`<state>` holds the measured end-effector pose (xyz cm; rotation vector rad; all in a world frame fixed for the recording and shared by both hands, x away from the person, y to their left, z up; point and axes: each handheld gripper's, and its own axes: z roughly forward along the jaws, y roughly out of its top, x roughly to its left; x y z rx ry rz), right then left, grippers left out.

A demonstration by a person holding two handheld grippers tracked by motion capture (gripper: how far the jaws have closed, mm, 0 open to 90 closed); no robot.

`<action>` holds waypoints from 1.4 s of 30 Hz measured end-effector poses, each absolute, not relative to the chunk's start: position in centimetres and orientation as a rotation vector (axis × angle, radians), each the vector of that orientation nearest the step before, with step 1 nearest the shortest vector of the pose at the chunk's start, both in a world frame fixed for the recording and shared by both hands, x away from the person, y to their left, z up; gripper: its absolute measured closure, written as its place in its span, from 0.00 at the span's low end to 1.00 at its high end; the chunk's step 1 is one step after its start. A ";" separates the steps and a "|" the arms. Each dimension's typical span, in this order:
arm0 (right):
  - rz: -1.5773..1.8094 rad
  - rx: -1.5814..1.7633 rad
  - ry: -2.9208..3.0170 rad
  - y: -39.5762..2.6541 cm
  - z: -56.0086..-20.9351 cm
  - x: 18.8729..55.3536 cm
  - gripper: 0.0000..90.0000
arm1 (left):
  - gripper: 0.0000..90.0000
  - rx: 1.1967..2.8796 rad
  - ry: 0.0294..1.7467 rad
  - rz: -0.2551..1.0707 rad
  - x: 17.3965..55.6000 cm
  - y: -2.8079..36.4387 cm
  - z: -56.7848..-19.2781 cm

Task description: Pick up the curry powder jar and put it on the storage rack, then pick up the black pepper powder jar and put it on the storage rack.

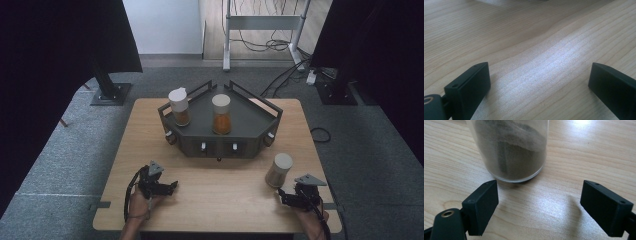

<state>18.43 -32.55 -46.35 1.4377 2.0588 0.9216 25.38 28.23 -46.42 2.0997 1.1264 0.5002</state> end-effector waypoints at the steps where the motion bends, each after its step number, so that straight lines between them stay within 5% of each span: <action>1: 0.912 1.441 2.061 -32.5 -46.4 18.5 0.16 | 0.04 2.100 1.126 0.500 25.4 28.2 -46.4; 42: 0.909 1.458 2.053 -32.6 -46.8 18.7 0.08 | 0.04 2.101 1.125 0.500 25.3 28.2 -46.4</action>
